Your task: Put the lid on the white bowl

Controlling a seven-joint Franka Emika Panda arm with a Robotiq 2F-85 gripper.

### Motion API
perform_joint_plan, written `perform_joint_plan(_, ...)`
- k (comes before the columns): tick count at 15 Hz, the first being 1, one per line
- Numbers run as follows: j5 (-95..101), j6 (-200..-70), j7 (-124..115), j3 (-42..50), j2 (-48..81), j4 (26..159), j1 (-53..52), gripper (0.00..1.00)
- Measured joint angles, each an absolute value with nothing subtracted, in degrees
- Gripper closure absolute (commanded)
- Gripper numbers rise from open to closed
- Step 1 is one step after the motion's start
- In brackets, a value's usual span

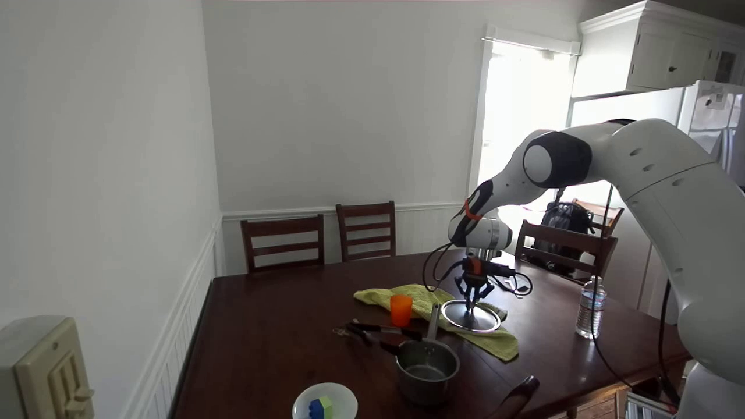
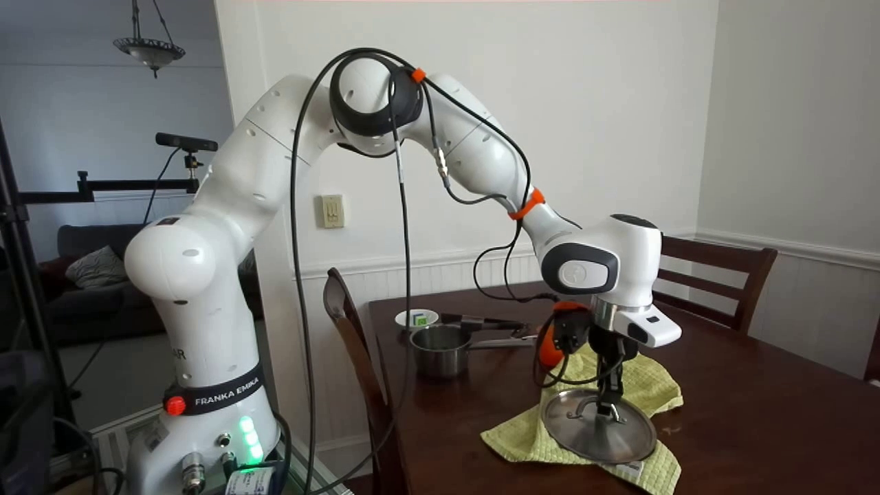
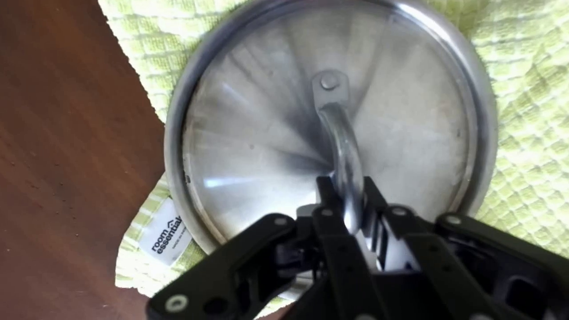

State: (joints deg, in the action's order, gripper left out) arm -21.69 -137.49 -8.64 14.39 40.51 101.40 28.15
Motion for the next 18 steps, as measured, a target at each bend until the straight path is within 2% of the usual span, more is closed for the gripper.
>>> perform_joint_plan(6,-20.3,-133.9,-9.1,15.5,37.8,103.9,26.4,0.96)
perform_joint_plan(10,-14.8,-135.1,-15.5,20.3,28.3,111.8,20.8,0.96)
perform_joint_plan(15,0.2,-137.8,-34.5,26.2,15.3,119.0,10.4,0.96)
perform_joint_plan(16,3.5,-137.2,-37.8,26.2,13.1,119.6,8.5,0.85)
perform_joint_plan(18,7.4,-134.0,-42.2,25.1,10.6,119.7,6.2,0.85)
